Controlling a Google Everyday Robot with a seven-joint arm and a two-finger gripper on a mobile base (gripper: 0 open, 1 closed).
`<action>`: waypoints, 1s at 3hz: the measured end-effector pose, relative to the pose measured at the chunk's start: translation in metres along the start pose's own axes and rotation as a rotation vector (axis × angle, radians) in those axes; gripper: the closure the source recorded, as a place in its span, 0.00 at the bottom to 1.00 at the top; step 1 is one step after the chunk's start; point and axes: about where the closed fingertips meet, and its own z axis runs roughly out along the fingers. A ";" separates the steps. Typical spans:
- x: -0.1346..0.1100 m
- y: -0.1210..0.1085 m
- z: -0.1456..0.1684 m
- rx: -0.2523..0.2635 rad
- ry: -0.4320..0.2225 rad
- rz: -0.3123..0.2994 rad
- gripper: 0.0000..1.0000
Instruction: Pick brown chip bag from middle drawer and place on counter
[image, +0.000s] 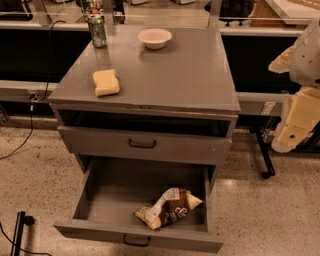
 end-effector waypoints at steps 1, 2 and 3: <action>0.000 0.000 0.000 0.000 0.000 0.000 0.00; -0.005 0.008 0.023 -0.011 -0.023 -0.056 0.00; -0.009 0.038 0.085 -0.037 -0.111 -0.184 0.00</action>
Offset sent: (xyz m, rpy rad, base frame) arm -0.0019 0.0576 -0.1383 0.0438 -0.0017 0.3564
